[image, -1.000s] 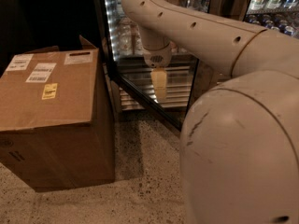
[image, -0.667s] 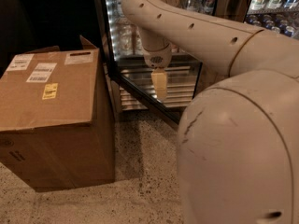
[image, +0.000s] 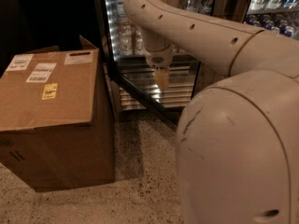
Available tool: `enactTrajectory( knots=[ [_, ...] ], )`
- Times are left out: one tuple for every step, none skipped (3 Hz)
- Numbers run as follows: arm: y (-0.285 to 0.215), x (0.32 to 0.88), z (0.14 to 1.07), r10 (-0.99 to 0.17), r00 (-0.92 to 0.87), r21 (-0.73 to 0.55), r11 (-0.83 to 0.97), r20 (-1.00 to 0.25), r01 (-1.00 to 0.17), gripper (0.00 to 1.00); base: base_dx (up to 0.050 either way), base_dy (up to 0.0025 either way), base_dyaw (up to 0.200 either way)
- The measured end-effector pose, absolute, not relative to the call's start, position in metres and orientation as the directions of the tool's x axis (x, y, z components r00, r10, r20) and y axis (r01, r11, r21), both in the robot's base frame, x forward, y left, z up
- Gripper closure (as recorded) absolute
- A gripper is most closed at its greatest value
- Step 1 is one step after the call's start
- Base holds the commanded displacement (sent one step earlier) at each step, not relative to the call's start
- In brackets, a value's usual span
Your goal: Close left fridge door
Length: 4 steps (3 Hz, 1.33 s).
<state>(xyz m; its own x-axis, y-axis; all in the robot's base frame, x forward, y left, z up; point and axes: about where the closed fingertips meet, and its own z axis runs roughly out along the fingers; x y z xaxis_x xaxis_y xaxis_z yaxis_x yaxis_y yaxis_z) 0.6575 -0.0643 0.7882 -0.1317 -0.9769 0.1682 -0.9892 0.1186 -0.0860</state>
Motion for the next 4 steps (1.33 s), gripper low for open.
enactTrajectory(
  knots=[
    [-0.0656,0.6581,0.7874,-0.976,-0.138,-0.087,0.125,0.168,-0.988,1.0,0.05,0.00001,0.0],
    [-0.0656,0.6581,0.7874,-0.976,-0.138,-0.087,0.125,0.168,-0.988,1.0,0.0,0.00004,-0.195],
    [-0.0656,0.6581,0.7874,-0.976,-0.138,-0.087,0.125,0.168,-0.988,1.0,0.05,-0.00012,0.003],
    [-0.0656,0.6581,0.7874,-0.976,-0.138,-0.087,0.125,0.168,-0.988,1.0,0.05,-0.00002,0.001]
  ],
)
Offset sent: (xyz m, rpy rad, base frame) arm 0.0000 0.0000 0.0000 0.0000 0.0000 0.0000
